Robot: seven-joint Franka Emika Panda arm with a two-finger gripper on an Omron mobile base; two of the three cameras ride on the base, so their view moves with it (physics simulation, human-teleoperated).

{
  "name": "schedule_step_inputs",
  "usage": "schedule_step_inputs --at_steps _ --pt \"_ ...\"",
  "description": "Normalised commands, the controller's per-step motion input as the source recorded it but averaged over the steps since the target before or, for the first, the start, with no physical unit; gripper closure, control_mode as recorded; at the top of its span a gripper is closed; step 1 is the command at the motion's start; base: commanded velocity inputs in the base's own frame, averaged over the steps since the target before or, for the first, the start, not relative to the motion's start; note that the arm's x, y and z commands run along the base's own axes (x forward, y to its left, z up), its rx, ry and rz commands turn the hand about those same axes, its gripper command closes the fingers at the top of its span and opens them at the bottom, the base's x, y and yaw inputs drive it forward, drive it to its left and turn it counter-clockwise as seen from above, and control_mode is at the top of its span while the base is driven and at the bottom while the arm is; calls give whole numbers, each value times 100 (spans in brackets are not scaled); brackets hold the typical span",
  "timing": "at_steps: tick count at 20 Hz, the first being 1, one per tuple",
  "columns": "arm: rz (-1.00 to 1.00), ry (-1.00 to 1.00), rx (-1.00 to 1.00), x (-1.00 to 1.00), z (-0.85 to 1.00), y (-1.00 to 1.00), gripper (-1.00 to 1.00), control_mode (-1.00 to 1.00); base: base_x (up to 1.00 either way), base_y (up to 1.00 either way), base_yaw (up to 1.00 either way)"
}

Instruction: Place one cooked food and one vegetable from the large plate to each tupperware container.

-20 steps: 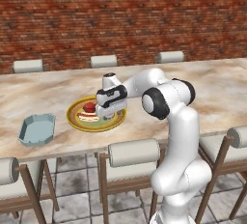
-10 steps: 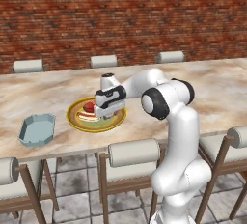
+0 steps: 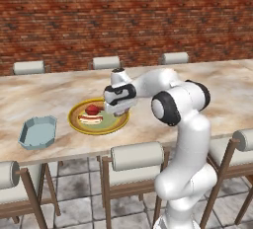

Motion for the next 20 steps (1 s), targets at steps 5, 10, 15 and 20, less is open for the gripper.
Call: schedule_step_inputs --at_steps 5,10,15,20 --pt "-28 -1 0 -3 80 -100 100 -100 0 0 0" --pt "-37 1 0 2 66 -100 100 -100 0 0 0" --pt "-38 3 -2 31 11 -100 100 -100 0 0 0" --pt "-28 2 1 42 -4 -100 100 -100 0 0 0"
